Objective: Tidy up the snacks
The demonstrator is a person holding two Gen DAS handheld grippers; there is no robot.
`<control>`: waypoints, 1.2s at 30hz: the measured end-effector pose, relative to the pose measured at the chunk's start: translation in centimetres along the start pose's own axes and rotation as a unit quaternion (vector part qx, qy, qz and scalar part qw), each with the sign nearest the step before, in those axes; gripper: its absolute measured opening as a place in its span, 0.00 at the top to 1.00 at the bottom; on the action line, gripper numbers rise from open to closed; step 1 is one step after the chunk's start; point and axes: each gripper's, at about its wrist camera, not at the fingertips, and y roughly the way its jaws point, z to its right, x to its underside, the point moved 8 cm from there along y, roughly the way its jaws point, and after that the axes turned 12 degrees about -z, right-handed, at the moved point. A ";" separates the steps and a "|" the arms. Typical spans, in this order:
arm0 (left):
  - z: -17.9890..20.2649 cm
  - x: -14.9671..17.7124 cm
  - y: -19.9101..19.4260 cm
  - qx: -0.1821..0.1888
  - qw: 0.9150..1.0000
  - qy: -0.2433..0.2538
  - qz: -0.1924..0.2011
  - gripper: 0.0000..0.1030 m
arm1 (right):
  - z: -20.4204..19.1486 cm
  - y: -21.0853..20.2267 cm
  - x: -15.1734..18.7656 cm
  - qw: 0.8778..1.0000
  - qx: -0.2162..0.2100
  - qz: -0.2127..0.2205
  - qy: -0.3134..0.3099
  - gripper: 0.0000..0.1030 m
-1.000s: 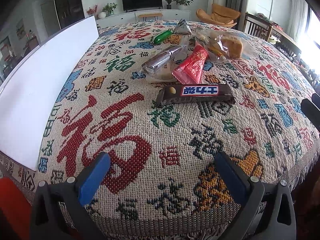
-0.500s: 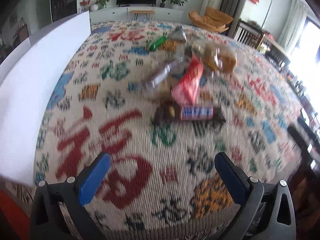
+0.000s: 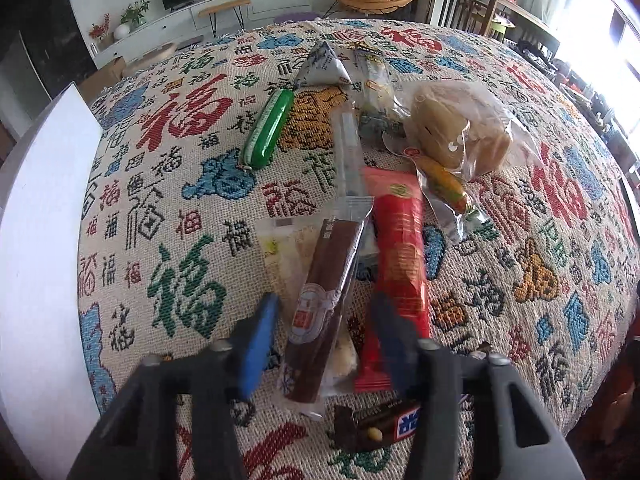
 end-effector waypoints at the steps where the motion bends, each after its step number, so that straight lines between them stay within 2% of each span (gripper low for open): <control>1: -0.2 0.1 0.1 0.003 1.000 -0.008 -0.005 0.70 | 0.2 0.0 0.0 1.000 -0.002 0.000 0.004 0.21; 4: -0.9 1.0 -0.1 0.050 0.998 -0.045 -0.004 0.71 | 0.6 0.2 0.0 1.000 -0.006 -0.005 0.014 0.21; 10: -2.9 5.2 -3.0 0.076 0.992 -0.101 0.033 0.71 | 1.2 0.6 0.0 0.999 -0.013 -0.013 0.034 0.21; 12: -3.7 6.8 -3.5 0.077 0.989 -0.119 0.040 0.71 | 1.3 0.8 0.0 0.999 -0.015 -0.016 0.038 0.21; 17: -5.4 10.2 -2.4 0.043 0.986 -0.154 0.051 0.70 | 0.8 1.7 0.5 0.999 -0.020 -0.033 0.037 0.21; 20: -5.7 11.0 -1.8 0.053 0.981 -0.171 0.081 0.63 | 0.4 1.8 0.7 0.999 -0.017 -0.035 0.027 0.21; 21: -5.7 11.0 -1.9 0.054 0.979 -0.173 0.093 0.53 | 0.3 1.8 0.7 0.999 -0.015 -0.035 0.023 0.21; 22: -5.4 11.0 -1.9 0.061 0.978 -0.170 0.101 0.48 | 0.2 1.7 0.8 0.999 -0.012 -0.034 0.021 0.21; 23: -5.1 10.9 -1.9 0.064 0.978 -0.167 0.104 0.41 | 0.2 1.7 0.8 0.999 -0.010 -0.034 0.019 0.21; 26: -4.3 10.6 -1.8 0.040 0.982 -0.149 0.108 0.31 | 0.3 1.7 0.9 0.999 -0.005 -0.035 0.019 0.21; 31: -3.1 11.1 -1.4 -0.012 0.987 -0.116 0.114 0.22 | 0.2 1.8 0.9 0.999 -0.004 -0.037 0.018 0.21; 33: -3.0 11.3 -1.3 -0.022 0.987 -0.112 0.113 0.20 | 0.0 1.9 0.9 0.999 -0.005 -0.037 0.014 0.21; 36: -3.1 11.6 -1.5 -0.020 0.987 -0.119 0.110 0.20 | -0.1 1.9 0.9 0.999 -0.006 -0.036 0.011 0.21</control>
